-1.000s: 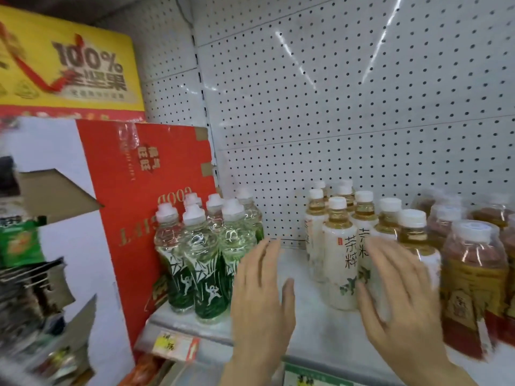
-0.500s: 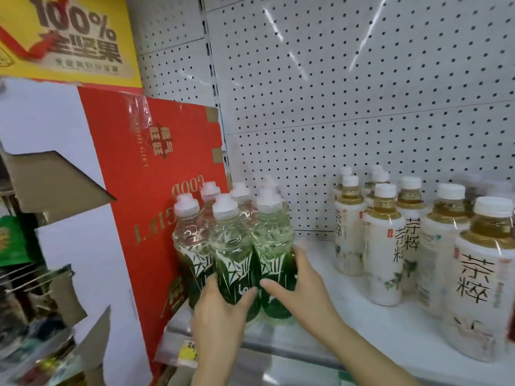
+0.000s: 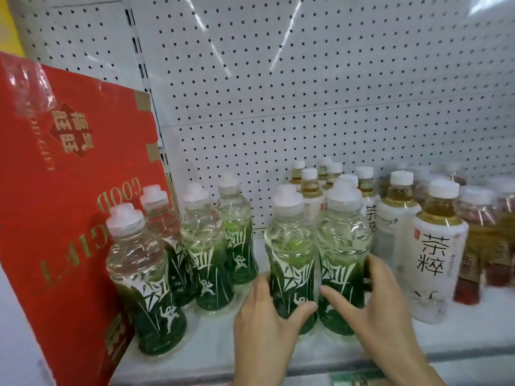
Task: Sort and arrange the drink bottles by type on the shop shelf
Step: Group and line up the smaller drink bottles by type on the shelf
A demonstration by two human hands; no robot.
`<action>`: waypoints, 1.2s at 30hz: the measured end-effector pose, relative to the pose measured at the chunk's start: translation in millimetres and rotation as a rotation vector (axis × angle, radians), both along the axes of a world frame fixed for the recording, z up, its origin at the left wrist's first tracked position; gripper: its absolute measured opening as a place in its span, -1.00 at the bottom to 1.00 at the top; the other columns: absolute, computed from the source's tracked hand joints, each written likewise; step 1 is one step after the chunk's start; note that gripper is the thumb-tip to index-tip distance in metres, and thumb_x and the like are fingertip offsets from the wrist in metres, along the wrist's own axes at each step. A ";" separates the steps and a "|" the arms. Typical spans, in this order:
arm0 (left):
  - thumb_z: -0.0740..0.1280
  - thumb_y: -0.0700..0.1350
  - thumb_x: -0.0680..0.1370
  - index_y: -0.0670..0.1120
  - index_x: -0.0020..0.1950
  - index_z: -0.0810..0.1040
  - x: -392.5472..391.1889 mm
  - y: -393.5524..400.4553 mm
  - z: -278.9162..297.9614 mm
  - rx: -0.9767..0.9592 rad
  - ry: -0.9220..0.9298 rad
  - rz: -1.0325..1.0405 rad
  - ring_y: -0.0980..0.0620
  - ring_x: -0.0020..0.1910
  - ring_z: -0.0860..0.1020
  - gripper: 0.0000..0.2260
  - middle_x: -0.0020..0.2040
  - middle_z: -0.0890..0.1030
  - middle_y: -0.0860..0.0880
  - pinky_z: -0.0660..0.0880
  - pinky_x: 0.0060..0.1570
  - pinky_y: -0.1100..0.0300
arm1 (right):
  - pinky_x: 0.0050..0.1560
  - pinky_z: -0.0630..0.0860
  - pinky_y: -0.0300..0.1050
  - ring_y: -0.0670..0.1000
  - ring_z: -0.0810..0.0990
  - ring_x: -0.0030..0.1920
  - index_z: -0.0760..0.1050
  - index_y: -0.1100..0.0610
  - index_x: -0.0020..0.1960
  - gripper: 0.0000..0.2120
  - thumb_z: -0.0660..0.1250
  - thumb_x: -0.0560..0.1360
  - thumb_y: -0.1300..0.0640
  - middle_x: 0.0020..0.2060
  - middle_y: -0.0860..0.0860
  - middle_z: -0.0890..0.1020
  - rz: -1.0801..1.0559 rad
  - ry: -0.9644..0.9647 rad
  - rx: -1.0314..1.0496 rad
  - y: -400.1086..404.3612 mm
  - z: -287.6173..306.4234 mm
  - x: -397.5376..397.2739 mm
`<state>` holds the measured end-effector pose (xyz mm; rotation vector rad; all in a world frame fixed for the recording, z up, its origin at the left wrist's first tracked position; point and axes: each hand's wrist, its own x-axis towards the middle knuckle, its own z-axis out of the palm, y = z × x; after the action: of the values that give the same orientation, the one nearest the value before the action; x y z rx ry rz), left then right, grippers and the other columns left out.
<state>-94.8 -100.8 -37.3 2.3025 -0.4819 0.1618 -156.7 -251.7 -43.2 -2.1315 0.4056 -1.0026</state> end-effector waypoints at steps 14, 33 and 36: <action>0.35 0.29 0.44 0.30 0.49 0.16 -0.9 5.1 -12.9 -0.164 -0.172 -0.064 0.29 0.41 0.29 -0.33 0.39 0.25 0.40 0.26 0.44 0.26 | 0.40 0.27 0.12 0.22 0.35 0.34 0.27 0.27 0.47 -0.24 0.38 0.46 -0.16 0.32 0.26 0.43 -0.238 -0.167 -0.224 -11.3 -13.0 -10.9; 0.60 -0.34 0.27 0.08 0.36 0.45 59.3 129.2 4.1 -0.621 0.249 0.344 -0.02 0.14 0.63 -0.26 0.13 0.67 0.07 0.53 0.23 -0.08 | 0.55 0.03 0.15 -0.02 -0.11 0.58 -0.33 -0.15 0.55 0.36 0.66 0.17 -0.09 0.59 -0.09 -0.14 0.505 0.127 0.229 103.8 20.3 114.1; 0.60 -0.35 0.22 0.12 0.26 0.51 72.6 120.0 7.3 -0.633 0.281 0.268 0.01 0.08 0.66 -0.29 0.06 0.70 0.10 0.56 0.19 -0.09 | 0.55 0.07 0.16 -0.02 -0.05 0.58 -0.34 -0.15 0.55 0.42 0.69 0.12 -0.06 0.59 -0.09 -0.11 0.518 0.133 0.276 99.0 17.8 129.7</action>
<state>-22.2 19.2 -30.0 1.7165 0.0317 0.0988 -27.0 -152.7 -25.3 -1.9108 0.0386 -0.4811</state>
